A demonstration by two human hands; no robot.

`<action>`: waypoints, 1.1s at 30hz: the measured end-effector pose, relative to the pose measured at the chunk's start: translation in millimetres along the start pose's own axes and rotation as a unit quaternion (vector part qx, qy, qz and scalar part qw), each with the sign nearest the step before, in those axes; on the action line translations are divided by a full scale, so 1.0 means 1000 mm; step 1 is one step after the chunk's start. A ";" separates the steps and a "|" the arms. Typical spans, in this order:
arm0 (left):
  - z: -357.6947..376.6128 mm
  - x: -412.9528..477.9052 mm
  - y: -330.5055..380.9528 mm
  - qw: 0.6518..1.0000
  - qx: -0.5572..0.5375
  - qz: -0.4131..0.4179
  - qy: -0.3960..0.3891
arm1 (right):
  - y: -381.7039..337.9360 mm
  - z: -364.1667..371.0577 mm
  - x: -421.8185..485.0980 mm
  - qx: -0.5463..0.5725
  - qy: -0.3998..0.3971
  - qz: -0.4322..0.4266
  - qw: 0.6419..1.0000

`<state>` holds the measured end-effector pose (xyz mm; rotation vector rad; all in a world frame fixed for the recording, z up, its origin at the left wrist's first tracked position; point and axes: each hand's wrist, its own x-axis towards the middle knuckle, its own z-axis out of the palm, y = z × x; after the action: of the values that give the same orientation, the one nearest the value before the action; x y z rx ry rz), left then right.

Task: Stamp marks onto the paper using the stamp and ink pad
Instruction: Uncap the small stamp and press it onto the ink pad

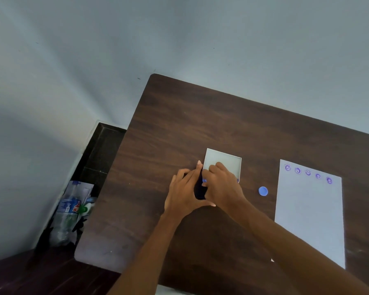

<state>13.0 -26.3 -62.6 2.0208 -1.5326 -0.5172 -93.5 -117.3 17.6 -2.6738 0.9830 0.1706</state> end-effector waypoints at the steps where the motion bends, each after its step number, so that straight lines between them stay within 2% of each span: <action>1: 0.000 0.000 0.000 1.000 0.000 0.001 0.002 | 0.001 0.001 0.001 -0.004 0.003 -0.018 1.000; 4: 0.000 0.002 0.000 1.000 -0.005 0.007 0.009 | 0.005 0.002 0.005 0.002 0.013 -0.037 0.999; 10: 0.001 0.001 0.000 1.000 -0.007 0.011 0.016 | 0.006 0.008 0.002 -0.007 -0.017 -0.025 1.000; 14: -0.004 0.000 0.002 1.000 0.006 0.005 -0.008 | 0.011 0.002 0.005 0.040 -0.023 -0.016 0.999; 16: -0.007 -0.001 0.003 1.000 0.015 -0.004 -0.017 | 0.020 -0.001 0.000 0.063 -0.013 0.013 0.998; 19: -0.008 0.000 0.005 1.000 0.021 -0.002 -0.023 | 0.041 -0.005 -0.019 0.123 0.072 0.111 0.984; 22: -0.008 0.000 0.006 1.000 0.018 -0.004 -0.026 | 0.059 -0.010 -0.039 0.168 0.107 0.168 0.965; 25: -0.008 0.000 0.006 0.999 0.018 -0.012 -0.031 | 0.068 -0.007 -0.048 0.175 0.125 0.147 0.966; 33: -0.004 0.001 0.002 0.999 0.029 -0.014 -0.028 | 0.066 0.019 -0.055 0.113 0.096 0.080 0.986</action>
<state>14.1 -26.5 -58.0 2.0898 -1.5714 -0.5508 -178.6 -125.8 -4.0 -2.4374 1.1984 -0.1618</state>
